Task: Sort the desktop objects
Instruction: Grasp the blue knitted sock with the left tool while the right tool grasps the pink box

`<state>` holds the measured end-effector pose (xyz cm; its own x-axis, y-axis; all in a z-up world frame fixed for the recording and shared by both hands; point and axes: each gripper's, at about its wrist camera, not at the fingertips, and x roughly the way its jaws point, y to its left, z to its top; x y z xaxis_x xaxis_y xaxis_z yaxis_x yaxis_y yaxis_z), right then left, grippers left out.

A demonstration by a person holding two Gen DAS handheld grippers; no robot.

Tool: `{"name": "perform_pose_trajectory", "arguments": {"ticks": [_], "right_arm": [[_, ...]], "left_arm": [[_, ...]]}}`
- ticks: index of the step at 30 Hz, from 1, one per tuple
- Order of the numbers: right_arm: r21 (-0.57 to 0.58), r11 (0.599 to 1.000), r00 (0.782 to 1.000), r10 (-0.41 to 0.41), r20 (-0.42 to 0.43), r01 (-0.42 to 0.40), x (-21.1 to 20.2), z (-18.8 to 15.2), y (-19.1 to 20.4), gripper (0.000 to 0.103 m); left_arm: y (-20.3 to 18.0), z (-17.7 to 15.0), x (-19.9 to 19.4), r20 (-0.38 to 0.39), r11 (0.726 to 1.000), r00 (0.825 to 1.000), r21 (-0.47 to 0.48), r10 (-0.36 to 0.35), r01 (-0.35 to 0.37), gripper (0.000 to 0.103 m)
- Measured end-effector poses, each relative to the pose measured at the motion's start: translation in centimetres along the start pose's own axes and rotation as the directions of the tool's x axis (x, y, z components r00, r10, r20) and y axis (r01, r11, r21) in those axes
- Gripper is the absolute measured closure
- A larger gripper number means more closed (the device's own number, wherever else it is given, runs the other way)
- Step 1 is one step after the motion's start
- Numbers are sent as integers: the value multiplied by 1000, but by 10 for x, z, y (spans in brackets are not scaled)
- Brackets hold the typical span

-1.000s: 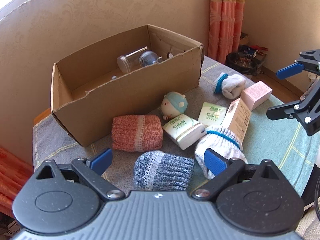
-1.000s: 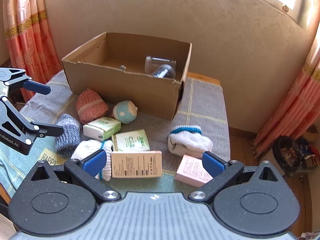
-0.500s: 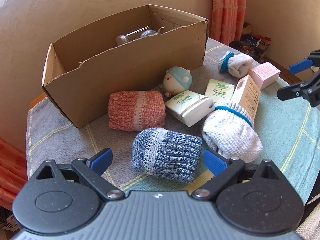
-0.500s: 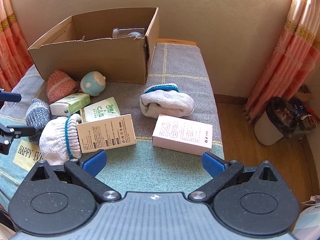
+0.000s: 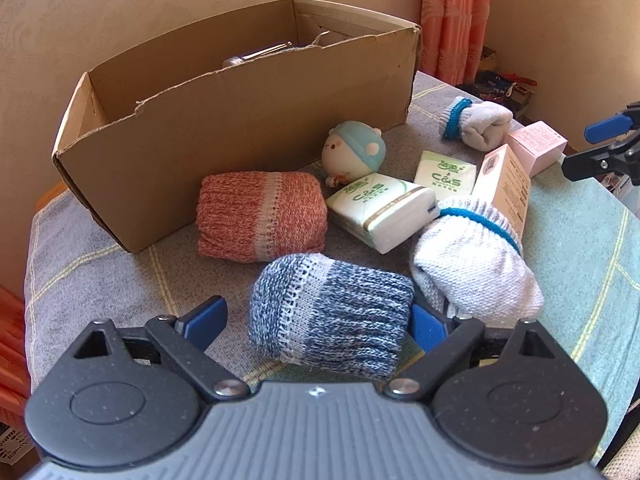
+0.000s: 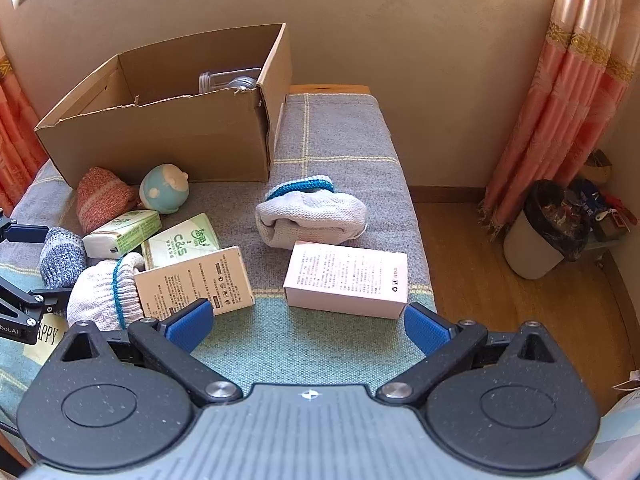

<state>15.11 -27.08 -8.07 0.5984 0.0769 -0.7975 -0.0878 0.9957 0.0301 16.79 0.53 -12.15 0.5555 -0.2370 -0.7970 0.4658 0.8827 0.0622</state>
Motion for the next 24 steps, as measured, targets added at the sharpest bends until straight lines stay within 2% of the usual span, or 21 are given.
{"name": "perform_pose_trajectory", "arguments": {"ticks": [6, 8, 13, 24], "right_arm": [[35, 999, 1000, -20, 1, 20, 5, 2, -9, 0], [46, 998, 1000, -31, 0, 31, 8, 3, -11, 0], [74, 996, 999, -53, 9, 52, 13, 8, -17, 0], [98, 994, 999, -42, -24, 45, 44, 20, -20, 0]], "left_arm": [[0, -2, 6, -7, 1000, 1000, -10, -28, 28, 14], [1, -1, 8, -8, 999, 999, -24, -40, 40, 21], [2, 0, 9, -3, 998, 999, -46, -47, 47, 21], [6, 0, 12, -1, 996, 998, -70, -62, 62, 21]]}}
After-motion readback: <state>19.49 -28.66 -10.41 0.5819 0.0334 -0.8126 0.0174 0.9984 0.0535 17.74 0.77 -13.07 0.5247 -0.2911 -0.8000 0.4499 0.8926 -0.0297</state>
